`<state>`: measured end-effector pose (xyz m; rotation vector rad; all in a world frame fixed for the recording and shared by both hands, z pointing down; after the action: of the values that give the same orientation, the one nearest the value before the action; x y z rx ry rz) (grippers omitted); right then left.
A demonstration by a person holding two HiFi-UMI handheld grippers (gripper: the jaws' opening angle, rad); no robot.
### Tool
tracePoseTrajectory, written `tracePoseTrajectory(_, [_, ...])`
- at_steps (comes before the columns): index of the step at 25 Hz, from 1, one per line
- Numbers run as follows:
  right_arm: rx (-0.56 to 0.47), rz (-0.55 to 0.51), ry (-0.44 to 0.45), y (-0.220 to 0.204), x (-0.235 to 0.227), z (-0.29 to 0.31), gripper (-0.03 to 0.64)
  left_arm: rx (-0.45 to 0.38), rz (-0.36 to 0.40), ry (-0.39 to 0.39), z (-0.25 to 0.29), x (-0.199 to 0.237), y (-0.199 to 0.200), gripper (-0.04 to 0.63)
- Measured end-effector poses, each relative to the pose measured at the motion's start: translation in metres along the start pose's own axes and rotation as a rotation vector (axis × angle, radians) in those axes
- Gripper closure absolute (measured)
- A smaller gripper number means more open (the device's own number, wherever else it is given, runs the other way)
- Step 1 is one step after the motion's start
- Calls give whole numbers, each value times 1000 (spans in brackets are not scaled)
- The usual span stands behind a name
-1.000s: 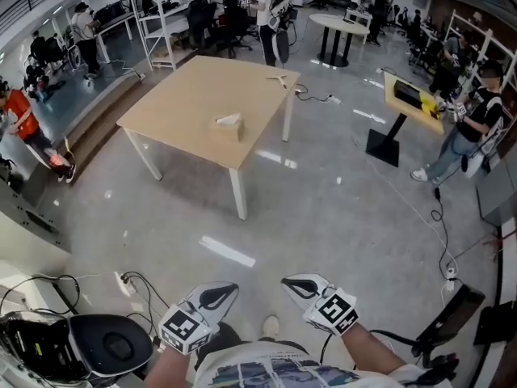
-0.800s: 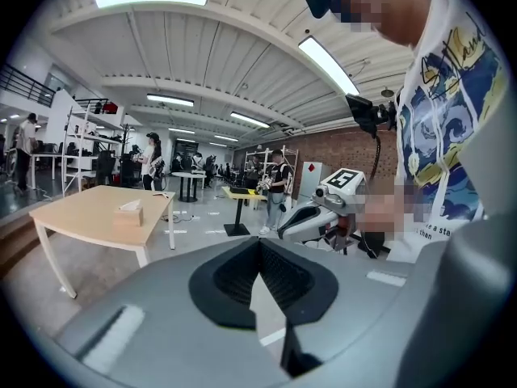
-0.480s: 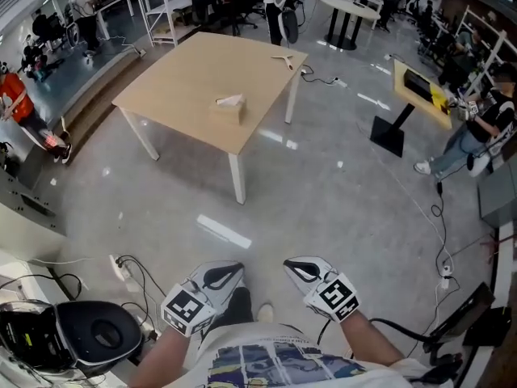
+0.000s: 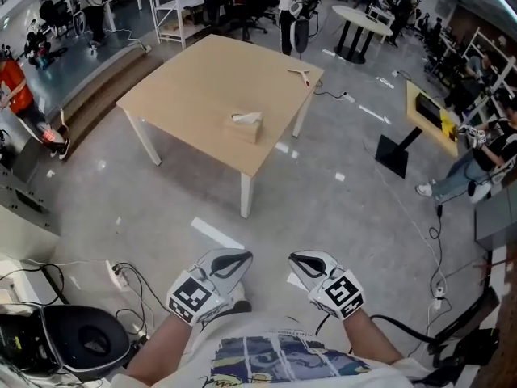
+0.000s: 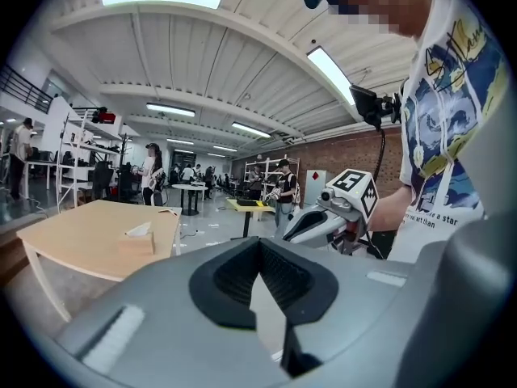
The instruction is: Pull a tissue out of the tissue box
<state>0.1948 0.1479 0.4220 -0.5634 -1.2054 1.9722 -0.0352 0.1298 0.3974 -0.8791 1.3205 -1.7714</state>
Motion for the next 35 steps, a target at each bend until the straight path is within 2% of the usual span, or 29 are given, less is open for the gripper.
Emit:
tracePoseTrajectory(8, [-8,-32,41,40,-7,80,606,-5,-4,53,-29,73,-9,592])
tracePoseTrajectory(14, [8,-81,98,56,-17,114,606,-32,-12,109,-35,96,-12,592])
tracePoseTrajectory(21, [-3,-119,177,74,-34,155,606,-17,-44,169,-40,123,-17,592])
tracePoseTrajectory(28, [-17,-173,219,92,-83,201,601,-10,-74,244,-29,166,-7,592])
tracePoseTrajectory(35, [-33,-221,210,107,-171,237,581,15,-79,289,19,209,11,592])
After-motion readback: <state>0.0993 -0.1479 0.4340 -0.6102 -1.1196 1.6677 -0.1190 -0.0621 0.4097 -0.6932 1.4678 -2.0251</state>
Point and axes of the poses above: the fingertips, and each gripper's own axes: z forward along the fingers, x to its left, y out of its top, the point moved 9 cm from there along -z, backward along the fingers
